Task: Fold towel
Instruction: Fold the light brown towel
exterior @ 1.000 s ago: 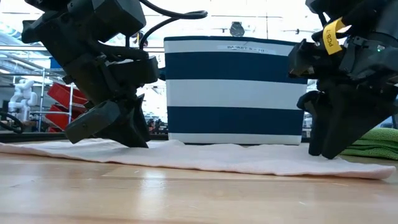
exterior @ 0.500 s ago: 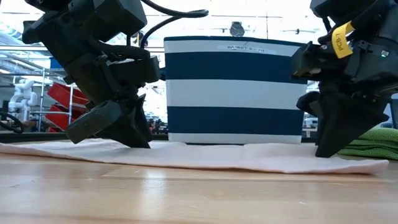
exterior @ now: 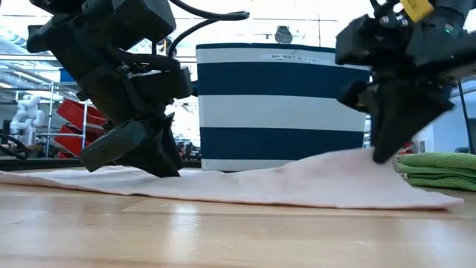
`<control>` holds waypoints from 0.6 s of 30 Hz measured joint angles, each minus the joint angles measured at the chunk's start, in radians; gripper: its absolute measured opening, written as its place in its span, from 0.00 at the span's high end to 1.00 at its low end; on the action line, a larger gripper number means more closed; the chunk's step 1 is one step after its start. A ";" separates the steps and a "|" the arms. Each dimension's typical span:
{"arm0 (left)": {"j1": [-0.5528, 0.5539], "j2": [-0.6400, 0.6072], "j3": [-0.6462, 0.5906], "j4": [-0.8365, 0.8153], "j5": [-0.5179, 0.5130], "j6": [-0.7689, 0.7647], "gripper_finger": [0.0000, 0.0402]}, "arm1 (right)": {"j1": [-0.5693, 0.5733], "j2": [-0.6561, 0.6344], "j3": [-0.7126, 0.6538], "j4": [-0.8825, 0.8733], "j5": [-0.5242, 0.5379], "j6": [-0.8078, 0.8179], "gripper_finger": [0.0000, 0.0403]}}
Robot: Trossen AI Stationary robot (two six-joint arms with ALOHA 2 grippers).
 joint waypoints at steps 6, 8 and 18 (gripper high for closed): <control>0.000 0.000 0.001 0.008 -0.008 0.025 0.57 | -0.040 -0.001 0.064 -0.081 -0.034 -0.061 0.99; -0.008 0.002 0.011 0.001 -0.028 0.048 0.57 | -0.053 -0.001 0.065 -0.083 -0.074 -0.067 0.99; -0.023 0.004 0.098 0.030 -0.073 0.172 0.57 | -0.060 0.001 0.065 -0.103 -0.151 -0.043 0.99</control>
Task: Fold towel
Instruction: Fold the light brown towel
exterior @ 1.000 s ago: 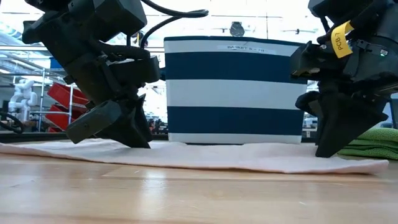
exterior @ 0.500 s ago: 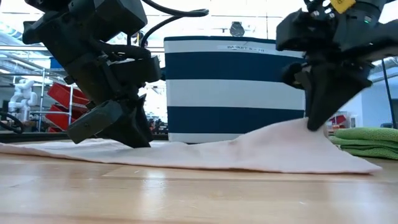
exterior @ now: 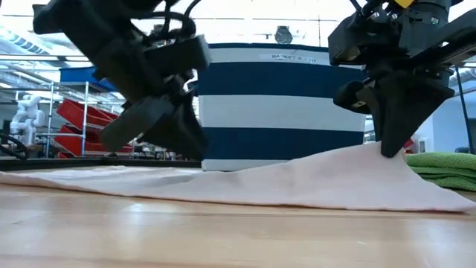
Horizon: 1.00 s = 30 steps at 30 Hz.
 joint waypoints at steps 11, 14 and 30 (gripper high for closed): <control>0.039 0.079 0.003 0.418 0.273 0.131 0.57 | 0.002 0.036 0.000 0.005 0.000 0.006 1.00; 0.064 0.120 0.003 0.429 0.276 0.126 0.57 | 0.002 0.081 0.000 0.007 -0.006 0.005 1.00; 0.109 0.160 0.002 0.475 0.420 0.119 0.57 | 0.002 0.114 0.001 -0.002 -0.003 -0.016 1.00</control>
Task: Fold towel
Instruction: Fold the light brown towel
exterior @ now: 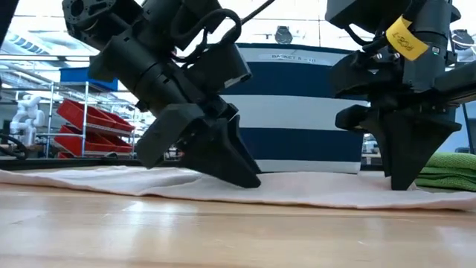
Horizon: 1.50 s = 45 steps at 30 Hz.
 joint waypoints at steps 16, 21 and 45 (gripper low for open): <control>-0.001 -0.001 0.001 -0.015 0.009 -0.003 0.57 | 0.000 -0.040 -0.003 -0.007 -0.035 -0.019 0.98; -0.007 -0.007 0.028 -0.026 0.011 0.015 0.57 | 0.003 -0.107 -0.003 -0.003 -0.019 -0.023 0.85; 0.068 0.028 0.108 -0.060 0.115 0.048 0.57 | 0.178 0.050 -0.002 0.292 -0.050 -0.062 0.58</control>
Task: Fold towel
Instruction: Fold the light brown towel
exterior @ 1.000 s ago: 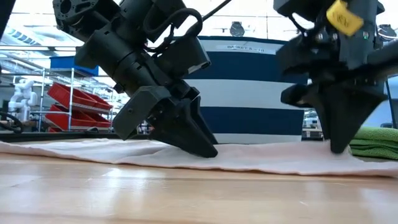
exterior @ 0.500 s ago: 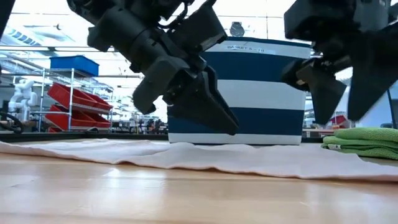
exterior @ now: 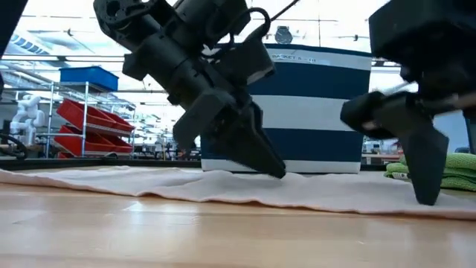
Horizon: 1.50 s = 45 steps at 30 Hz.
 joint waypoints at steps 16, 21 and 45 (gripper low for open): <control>0.000 0.049 0.000 0.046 0.001 -0.026 0.57 | 0.021 0.038 0.003 0.033 0.025 -0.024 0.93; 0.001 0.050 0.000 0.049 0.001 -0.025 0.57 | 0.025 0.000 -0.002 -0.006 0.054 -0.061 0.97; 0.000 0.050 0.000 0.058 0.001 -0.034 0.57 | -0.158 -0.081 0.033 0.236 0.183 -0.610 0.99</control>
